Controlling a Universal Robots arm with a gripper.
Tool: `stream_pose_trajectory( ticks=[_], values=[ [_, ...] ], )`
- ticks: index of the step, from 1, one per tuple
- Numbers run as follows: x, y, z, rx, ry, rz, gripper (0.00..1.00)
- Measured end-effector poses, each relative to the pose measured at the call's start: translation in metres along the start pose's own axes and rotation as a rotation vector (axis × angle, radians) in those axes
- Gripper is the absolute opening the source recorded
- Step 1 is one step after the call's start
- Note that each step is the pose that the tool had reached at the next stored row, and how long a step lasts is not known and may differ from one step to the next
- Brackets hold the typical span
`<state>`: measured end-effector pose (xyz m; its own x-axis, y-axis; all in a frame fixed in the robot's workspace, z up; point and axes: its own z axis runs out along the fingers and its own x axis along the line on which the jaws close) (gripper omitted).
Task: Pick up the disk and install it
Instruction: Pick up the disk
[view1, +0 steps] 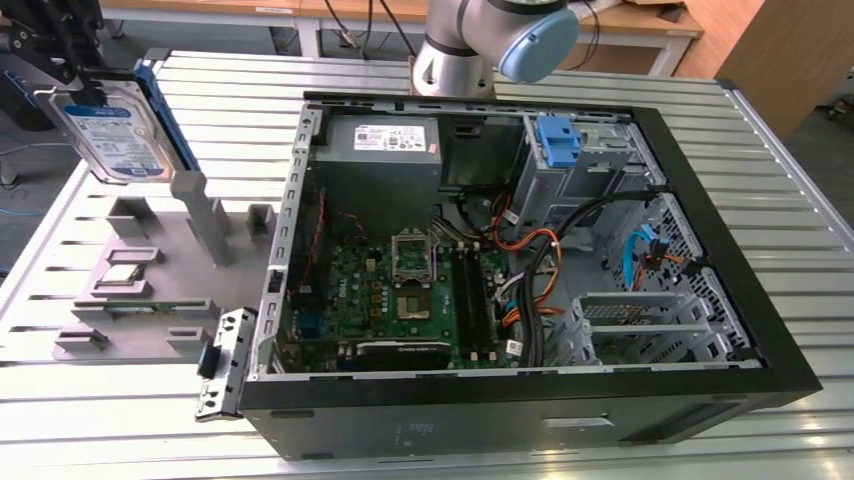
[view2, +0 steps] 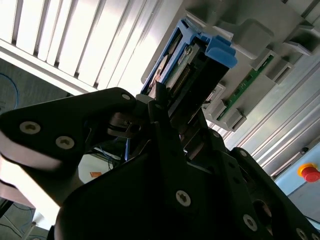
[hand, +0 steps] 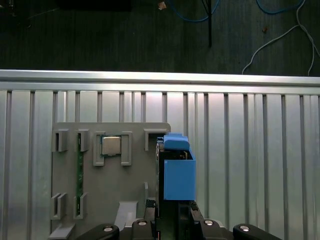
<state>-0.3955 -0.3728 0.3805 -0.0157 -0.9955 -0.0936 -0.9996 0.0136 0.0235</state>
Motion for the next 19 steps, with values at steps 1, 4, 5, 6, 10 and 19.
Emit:
stream_pose_trajectory(
  ticks=[1, 4, 5, 6, 10, 19],
  values=[
    [0.0, 0.0, -0.0002, 0.0, -0.0001, 0.0, 0.35],
    [-0.0001, 0.0, -0.0008, -0.0001, -0.0001, 0.0, 0.35],
    [-0.0001, 0.0, -0.0009, 0.0, -0.0001, 0.0, 0.35],
    [-0.0001, 0.0, -0.0011, 0.0, -0.0001, 0.0, 0.35],
    [-0.0004, 0.0001, -0.0037, -0.0002, -0.0012, 0.0, 0.35],
    [-0.0006, 0.0002, -0.0067, -0.0002, -0.0019, 0.0, 0.35]
  ],
)
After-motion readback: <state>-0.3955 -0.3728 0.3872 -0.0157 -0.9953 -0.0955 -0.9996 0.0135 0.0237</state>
